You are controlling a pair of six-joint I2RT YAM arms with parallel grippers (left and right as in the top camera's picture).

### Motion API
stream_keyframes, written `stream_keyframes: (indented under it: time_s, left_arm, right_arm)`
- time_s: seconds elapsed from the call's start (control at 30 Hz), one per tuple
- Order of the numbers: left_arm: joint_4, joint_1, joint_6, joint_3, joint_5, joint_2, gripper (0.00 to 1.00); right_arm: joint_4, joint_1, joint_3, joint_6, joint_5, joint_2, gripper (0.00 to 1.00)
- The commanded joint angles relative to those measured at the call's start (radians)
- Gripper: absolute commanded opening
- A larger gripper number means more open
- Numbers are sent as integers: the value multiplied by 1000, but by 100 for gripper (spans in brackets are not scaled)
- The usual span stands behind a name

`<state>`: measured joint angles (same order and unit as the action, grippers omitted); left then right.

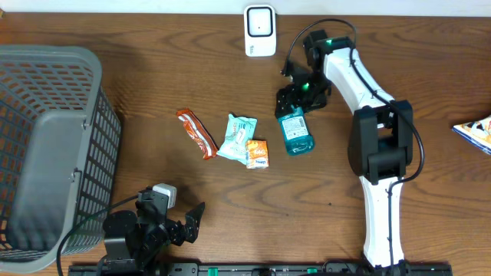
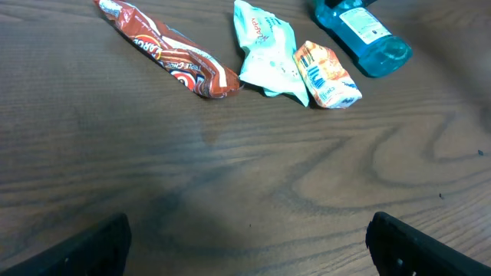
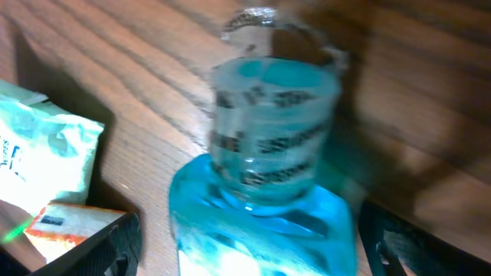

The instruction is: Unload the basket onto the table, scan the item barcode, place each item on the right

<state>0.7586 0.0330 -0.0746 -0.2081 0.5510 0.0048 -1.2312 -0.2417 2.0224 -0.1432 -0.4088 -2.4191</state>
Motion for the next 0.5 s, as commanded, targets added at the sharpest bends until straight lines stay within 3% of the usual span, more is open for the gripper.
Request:
stream_keyframes:
  time_s: [0.0, 0.17, 0.47]
  left_arm:
    - [4, 7, 2, -4, 3, -1, 98]
    - [4, 7, 2, -4, 3, -1, 98]
    - [4, 7, 2, -4, 3, -1, 98]
  right_arm:
    - [9, -14, -27, -31, 12, -22, 82]
    - [67, -12, -79, -31, 20, -23, 75]
    - [147, -12, -181, -42, 37, -22, 31]
